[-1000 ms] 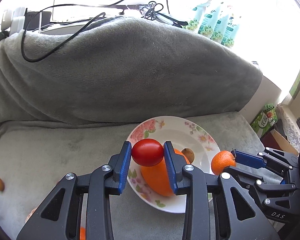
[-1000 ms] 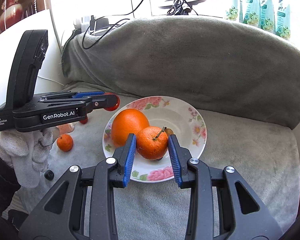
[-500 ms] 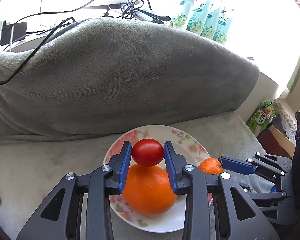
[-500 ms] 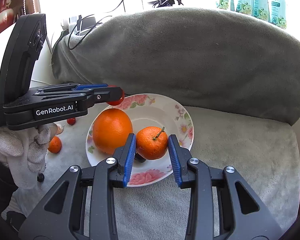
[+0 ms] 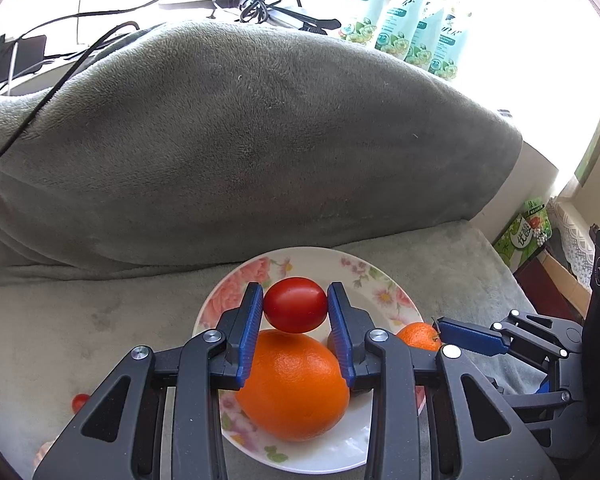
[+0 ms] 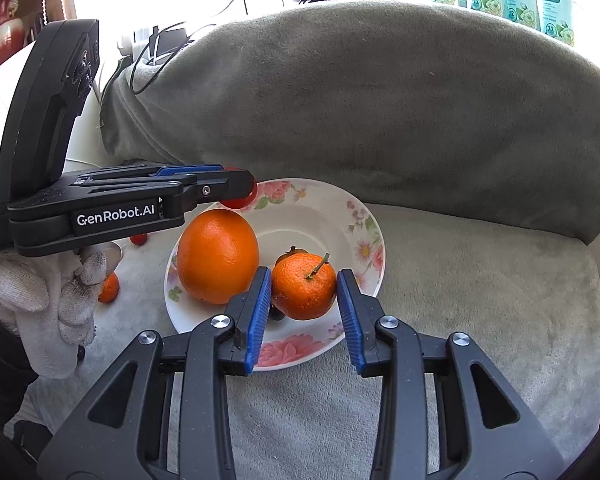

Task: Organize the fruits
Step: 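Carry the tomato and mandarin onto the plate and open both grippers, then withdraw both grippers from the plate toward the loose fruit, then grasp the dark plum with the left gripper while the right gripper grasps a mandarin, then carry the plum and mandarin over the plate with both grippers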

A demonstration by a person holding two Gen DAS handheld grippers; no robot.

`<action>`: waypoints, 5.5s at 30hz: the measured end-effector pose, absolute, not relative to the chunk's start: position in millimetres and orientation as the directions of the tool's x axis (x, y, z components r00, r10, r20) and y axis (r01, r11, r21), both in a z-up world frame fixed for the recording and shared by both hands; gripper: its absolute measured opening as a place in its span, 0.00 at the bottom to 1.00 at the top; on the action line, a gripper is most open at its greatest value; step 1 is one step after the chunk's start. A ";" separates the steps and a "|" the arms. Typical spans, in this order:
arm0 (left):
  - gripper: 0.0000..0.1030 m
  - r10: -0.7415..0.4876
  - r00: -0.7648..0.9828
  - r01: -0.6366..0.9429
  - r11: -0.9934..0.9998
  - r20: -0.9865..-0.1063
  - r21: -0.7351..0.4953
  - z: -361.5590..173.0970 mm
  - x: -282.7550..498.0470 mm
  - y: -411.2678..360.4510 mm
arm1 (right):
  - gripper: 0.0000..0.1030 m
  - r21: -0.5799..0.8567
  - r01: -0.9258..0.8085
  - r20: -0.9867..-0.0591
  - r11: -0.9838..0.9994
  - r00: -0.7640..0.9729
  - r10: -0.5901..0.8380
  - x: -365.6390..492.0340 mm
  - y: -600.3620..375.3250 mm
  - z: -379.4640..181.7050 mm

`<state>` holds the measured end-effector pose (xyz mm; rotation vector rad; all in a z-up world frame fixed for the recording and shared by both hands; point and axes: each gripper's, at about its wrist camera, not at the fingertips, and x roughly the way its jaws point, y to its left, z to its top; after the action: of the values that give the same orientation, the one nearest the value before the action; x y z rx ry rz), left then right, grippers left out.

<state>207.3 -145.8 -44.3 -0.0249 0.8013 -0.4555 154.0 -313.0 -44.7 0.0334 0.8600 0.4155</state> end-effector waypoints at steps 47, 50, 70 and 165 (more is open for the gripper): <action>0.76 -0.382 0.682 0.343 0.920 -0.623 -0.189 -8.8 166.5 -112.3 | 0.89 0.151 -0.381 -0.646 0.912 0.661 0.382 112.5 -288.0 -14.1; 0.76 -0.381 0.690 0.338 0.922 -0.615 -0.191 -6.0 160.3 -104.1 | 0.89 0.144 -0.393 -0.649 0.908 0.655 0.387 109.4 -281.0 -11.9; 0.76 -0.274 0.775 0.184 0.960 -0.569 -0.212 2.8 109.4 5.9 | 0.89 0.223 -0.462 -0.671 0.858 0.566 0.479 105.8 -239.2 -4.7; 0.21 -0.374 0.622 0.216 0.926 -0.688 -0.308 -95.5 26.0 -12.5 | 0.42 0.370 -0.588 -0.728 0.720 0.298 0.618 129.6 -140.3 -57.5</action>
<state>26.0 -12.5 -95.5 -0.2032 0.8338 -0.3417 129.6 -140.3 -57.5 0.0344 0.9830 0.8009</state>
